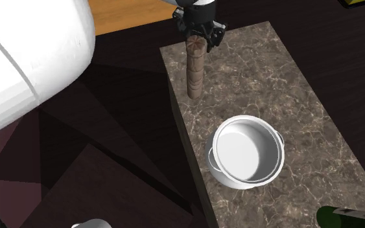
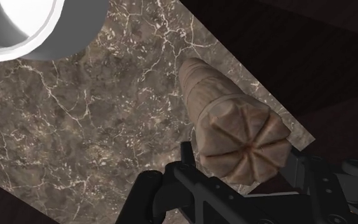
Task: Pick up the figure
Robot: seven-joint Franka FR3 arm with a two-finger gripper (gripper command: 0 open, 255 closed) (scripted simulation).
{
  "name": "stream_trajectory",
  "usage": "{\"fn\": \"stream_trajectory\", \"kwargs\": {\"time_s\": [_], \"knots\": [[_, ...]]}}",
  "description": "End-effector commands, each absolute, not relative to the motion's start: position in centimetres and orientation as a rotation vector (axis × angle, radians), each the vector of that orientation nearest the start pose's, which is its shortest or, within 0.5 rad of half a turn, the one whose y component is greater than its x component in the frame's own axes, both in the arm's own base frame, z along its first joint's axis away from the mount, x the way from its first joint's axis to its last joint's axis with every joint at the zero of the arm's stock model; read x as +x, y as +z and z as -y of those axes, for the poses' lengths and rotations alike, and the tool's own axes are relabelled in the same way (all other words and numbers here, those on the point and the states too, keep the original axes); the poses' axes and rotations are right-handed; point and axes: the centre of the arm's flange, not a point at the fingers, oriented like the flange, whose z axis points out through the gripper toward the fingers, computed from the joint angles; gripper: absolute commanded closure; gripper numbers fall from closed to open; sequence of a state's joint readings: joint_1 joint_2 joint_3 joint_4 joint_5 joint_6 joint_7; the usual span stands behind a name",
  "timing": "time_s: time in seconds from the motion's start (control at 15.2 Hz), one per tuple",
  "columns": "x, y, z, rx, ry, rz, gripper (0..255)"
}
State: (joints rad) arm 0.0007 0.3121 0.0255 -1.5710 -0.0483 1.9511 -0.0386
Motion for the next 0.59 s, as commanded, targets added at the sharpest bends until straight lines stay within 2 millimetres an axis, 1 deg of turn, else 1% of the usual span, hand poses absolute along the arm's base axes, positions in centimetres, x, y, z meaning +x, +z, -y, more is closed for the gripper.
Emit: {"fn": "stream_trajectory", "kwargs": {"time_s": [0.0,0.4,0.53], "knots": [[66.2,47.9,-1.2,-3.175,-0.109,0.126,255],[66.2,51.1,-1.2,-3.175,-0.109,0.126,255],[66.2,51.1,-1.2,-3.175,-0.109,0.126,255]]}}
